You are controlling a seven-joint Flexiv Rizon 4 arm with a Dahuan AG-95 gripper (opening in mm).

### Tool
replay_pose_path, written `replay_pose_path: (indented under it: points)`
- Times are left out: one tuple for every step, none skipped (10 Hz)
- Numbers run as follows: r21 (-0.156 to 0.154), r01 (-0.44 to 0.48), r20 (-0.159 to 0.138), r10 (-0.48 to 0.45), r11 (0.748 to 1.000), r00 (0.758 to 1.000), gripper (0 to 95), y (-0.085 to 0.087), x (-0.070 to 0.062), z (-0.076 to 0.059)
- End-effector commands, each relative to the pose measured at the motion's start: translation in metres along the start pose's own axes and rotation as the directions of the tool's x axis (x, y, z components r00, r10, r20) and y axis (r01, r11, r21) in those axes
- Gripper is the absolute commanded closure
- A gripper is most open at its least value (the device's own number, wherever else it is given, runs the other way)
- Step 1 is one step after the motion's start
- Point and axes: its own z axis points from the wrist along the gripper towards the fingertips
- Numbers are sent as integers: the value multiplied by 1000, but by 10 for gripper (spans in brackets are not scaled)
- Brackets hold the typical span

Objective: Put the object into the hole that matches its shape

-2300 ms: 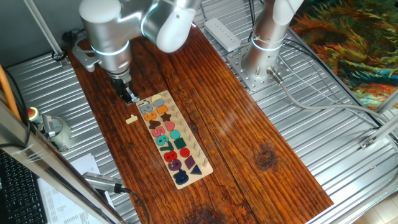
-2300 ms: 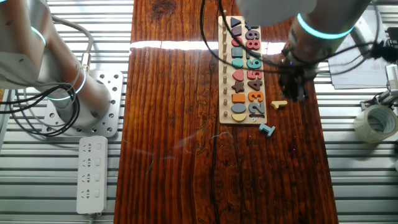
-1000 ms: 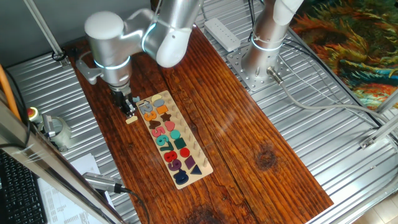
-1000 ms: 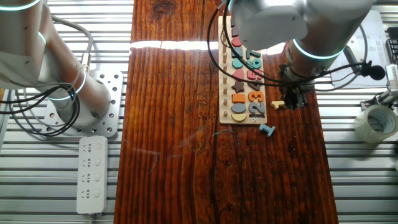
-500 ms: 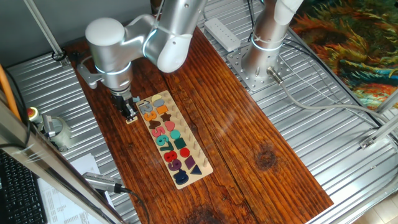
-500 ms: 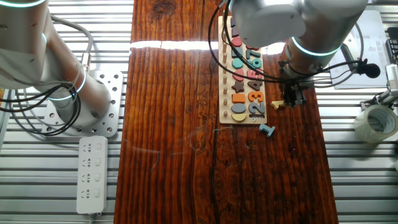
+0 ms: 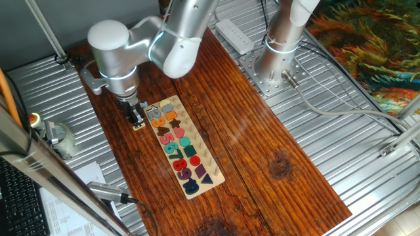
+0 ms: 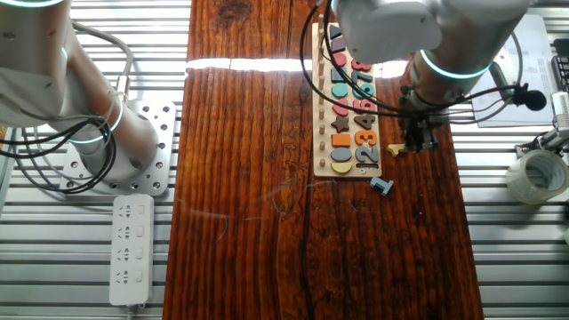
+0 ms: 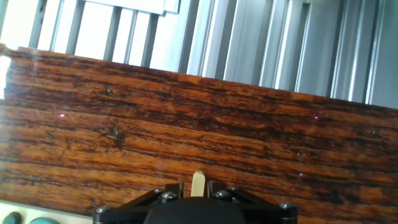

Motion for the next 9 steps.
replay_pose_path:
  points:
    - [3,5,0,-5,1000,1000,760,0,1,-2]
    - [3,22,-7,-22,1000,1000,760,0,1,-2]
    - [2,27,-11,-27,1000,1000,760,0,1,-2]
    - [2,27,-15,-27,1000,1000,760,0,1,-2]
    - [4,27,-16,-27,1000,1000,760,0,1,-2]
    - [4,26,-15,-26,1000,1000,760,0,1,-2]
    - [5,26,-15,-26,1000,1000,760,0,1,-2]
    - [8,30,-8,-30,1000,1000,760,0,1,-2]
    - [6,34,-1,-34,999,999,760,0,1,-2]
